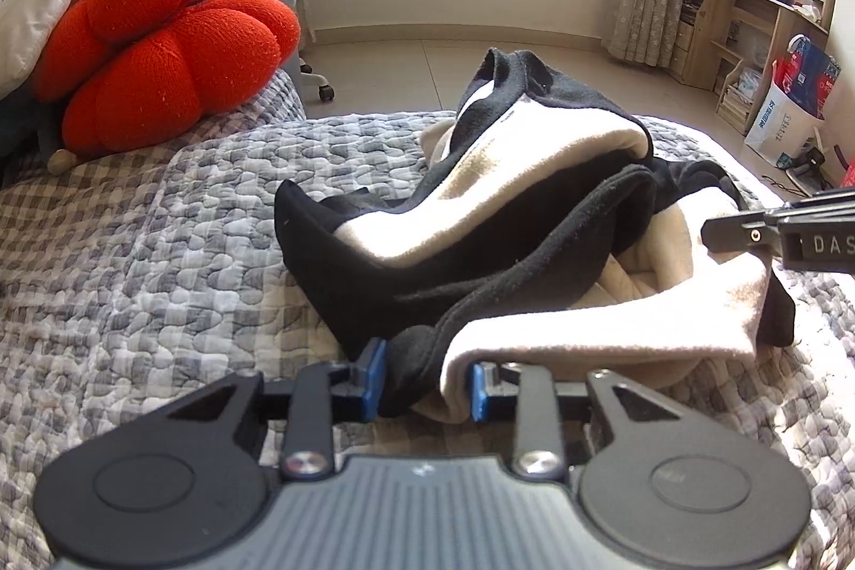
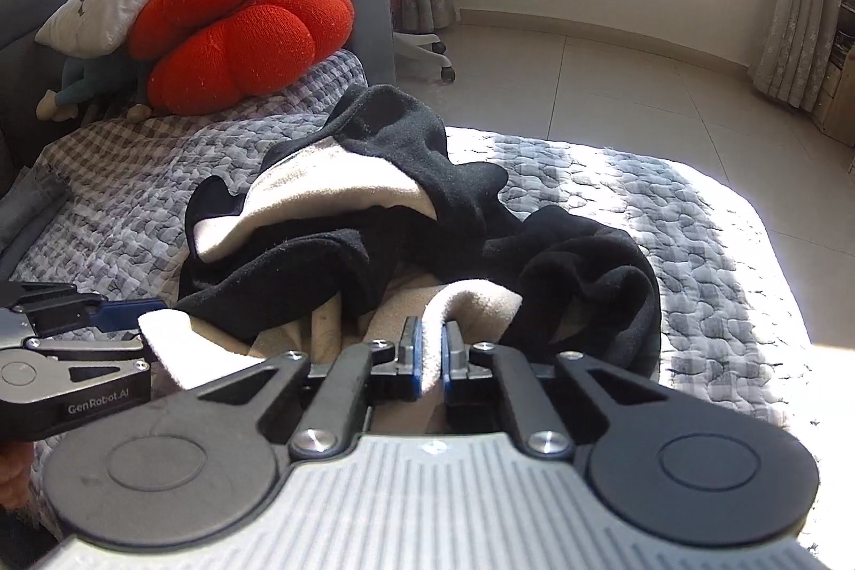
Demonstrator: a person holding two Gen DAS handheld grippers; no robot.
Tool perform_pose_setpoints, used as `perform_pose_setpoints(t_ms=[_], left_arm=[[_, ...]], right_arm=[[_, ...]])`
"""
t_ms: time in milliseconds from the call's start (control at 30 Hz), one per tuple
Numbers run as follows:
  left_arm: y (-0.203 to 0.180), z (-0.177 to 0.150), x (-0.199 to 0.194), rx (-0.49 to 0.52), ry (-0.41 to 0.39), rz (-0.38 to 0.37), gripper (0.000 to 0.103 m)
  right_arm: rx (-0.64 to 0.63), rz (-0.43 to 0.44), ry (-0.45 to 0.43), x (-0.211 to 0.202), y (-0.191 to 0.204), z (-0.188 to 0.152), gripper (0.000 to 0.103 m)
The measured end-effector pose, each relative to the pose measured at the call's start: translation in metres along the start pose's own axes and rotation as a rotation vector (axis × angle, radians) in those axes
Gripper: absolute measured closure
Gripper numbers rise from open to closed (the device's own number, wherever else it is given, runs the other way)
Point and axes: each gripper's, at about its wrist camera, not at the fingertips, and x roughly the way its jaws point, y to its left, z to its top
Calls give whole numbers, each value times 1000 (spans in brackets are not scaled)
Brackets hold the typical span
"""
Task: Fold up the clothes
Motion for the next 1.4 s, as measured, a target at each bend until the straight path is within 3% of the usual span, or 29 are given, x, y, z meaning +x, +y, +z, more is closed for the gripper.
perform_pose_setpoints(t_ms=[100, 233, 267, 300, 333, 433, 533, 633, 1100, 1400], left_arm=[[3, 7, -12, -17, -22, -20, 93], [18, 20, -44, -55, -106, -57, 94], [22, 21, -50, -68, -117, -61, 94], [25, 22, -55, -79, -124, -57, 94], [26, 22, -57, -67, -132, -34, 94], [18, 20, -60, -5, -154, 48, 94], [13, 21, -67, -1, -163, 52, 94], [4, 23, -86, 59, -232, 104, 94], [3, 24, -128, 101, -326, 183, 94], [10, 23, -131, 87, -329, 199, 94]], right_arm=[[3, 14, -55, -16, -2, 6, 95], [12, 13, -49, -16, -10, 3, 93], [13, 8, -46, -15, -11, 2, 90], [13, 3, -44, -14, -13, 2, 81], [12, -6, -43, -14, -14, 2, 72], [14, -32, -50, -15, -17, 2, 60], [10, -35, -53, -16, -16, 2, 55], [-14, -45, -52, -15, -11, 1, 47], [-58, -66, -31, -5, -4, 0, 44], [-81, -78, -12, 2, 0, -2, 42]])
